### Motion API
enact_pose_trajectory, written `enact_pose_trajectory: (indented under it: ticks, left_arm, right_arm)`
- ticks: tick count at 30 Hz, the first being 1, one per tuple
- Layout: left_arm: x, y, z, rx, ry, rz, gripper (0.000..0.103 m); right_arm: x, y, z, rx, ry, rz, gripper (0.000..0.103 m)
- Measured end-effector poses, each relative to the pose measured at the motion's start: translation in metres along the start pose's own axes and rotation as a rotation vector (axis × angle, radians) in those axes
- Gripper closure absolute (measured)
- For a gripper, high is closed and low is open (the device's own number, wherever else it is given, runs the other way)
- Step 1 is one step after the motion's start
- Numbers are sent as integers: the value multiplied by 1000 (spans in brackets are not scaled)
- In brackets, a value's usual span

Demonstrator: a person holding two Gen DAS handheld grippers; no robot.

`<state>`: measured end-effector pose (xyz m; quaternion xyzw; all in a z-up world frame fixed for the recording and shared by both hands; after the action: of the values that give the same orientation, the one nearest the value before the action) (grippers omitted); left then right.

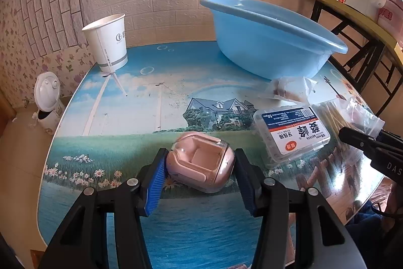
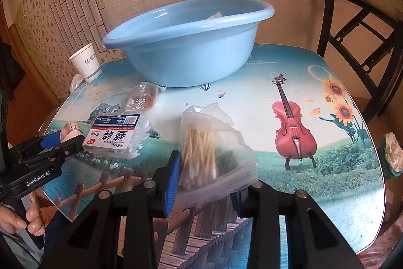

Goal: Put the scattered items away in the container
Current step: 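Lift pink soap box with left tool while right tool lifts cotton swab bag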

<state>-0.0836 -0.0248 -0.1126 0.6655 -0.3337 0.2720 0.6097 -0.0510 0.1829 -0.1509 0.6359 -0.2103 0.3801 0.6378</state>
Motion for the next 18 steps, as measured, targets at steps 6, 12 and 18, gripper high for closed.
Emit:
enact_pose_trajectory:
  ticks: [6, 12, 18]
  left_arm:
    - [5, -2, 0, -1, -4, 3, 53]
    - [16, -3, -4, 14, -17, -3, 53]
    - [30, -4, -13, -3, -26, -25, 53]
  right_arm:
    - [5, 0, 0, 11, -10, -2, 72]
    - [14, 0, -3, -2, -27, -12, 75]
    - [27, 1, -4, -4, -33, -34, 76]
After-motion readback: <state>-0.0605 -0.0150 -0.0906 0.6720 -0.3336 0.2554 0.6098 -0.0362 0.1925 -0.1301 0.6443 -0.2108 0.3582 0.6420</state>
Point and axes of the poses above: each gripper's, at about its wrist camera, not at the fingertips, and x roughly against the way its jaws point, z to its left, y to its top, the point moved 5 cm from there along -x, roughly the way its jaws point, and after that the axes turned 5 degrees about x, right-handed, at the moved point
